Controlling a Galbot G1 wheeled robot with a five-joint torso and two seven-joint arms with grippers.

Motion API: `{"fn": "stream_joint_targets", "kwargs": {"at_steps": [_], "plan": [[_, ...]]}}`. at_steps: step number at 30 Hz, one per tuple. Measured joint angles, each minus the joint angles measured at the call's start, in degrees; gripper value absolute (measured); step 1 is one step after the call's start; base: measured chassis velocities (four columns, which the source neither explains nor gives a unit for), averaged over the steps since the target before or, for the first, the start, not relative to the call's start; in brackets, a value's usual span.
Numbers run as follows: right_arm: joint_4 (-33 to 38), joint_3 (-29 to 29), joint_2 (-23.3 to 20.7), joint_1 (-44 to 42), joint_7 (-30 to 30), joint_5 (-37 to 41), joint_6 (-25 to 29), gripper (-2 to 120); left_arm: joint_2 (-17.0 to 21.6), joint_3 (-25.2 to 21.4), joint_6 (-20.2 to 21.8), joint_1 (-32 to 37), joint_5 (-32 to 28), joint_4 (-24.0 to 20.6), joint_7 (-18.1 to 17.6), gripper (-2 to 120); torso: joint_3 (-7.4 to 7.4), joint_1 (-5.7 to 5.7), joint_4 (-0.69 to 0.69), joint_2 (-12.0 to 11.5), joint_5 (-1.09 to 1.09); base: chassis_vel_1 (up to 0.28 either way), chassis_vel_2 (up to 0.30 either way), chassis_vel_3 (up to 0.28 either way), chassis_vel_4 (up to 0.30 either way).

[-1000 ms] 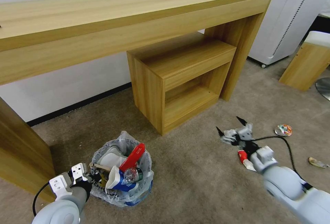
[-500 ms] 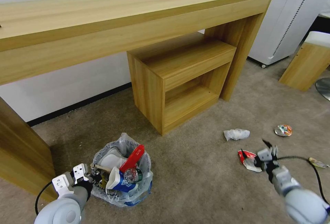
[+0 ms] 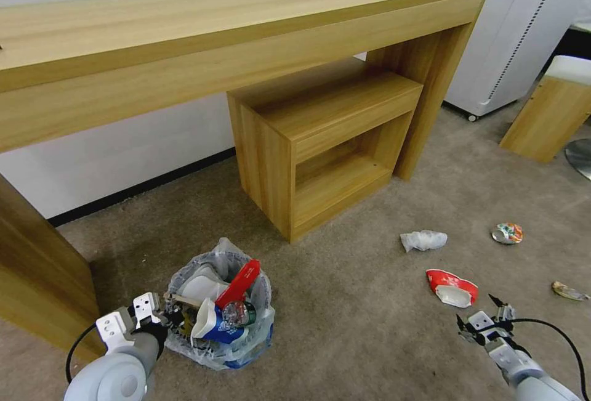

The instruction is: Pick up the trash bin and place the garbage on the floor into it.

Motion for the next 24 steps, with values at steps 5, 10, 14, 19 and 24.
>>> {"fn": "stream_joint_targets", "kwargs": {"at_steps": [5,10,14,19,24], "plan": [[-4.15,-1.58,2.02,2.99,-0.79,-1.20,1.10,100,-0.09,-0.02,-0.10,0.13,0.07,0.09,0.15,0,0.00,0.00,0.00,0.00,0.01,0.000,0.000,0.000,0.000],[-8.30,-2.86,3.58,6.38,-1.51,-2.10,2.50,100,-0.13,-0.13,-0.20,0.27,0.09,0.11,0.23,0,0.00,0.00,0.00,0.00,0.00,0.000,0.000,0.000,0.000],[-13.98,-4.32,5.54,11.33,-2.07,-3.21,4.12,100,-0.13,-0.25,-0.30,0.41,0.11,0.11,0.31,0,0.00,0.00,0.00,0.00,0.04,0.000,0.000,0.000,0.000],[-21.48,-5.10,7.53,17.51,-2.99,-4.10,5.88,100,-0.24,-0.31,-0.51,0.48,0.35,0.32,0.55,0,0.00,0.00,0.01,0.00,0.01,0.000,0.000,0.000,0.000],[-26.97,-5.62,9.61,21.47,-3.66,-5.10,7.68,100,-0.36,-0.30,-0.63,0.63,0.39,0.22,0.67,0,0.00,0.00,0.00,0.00,-0.02,0.000,0.000,0.000,0.000]]}}
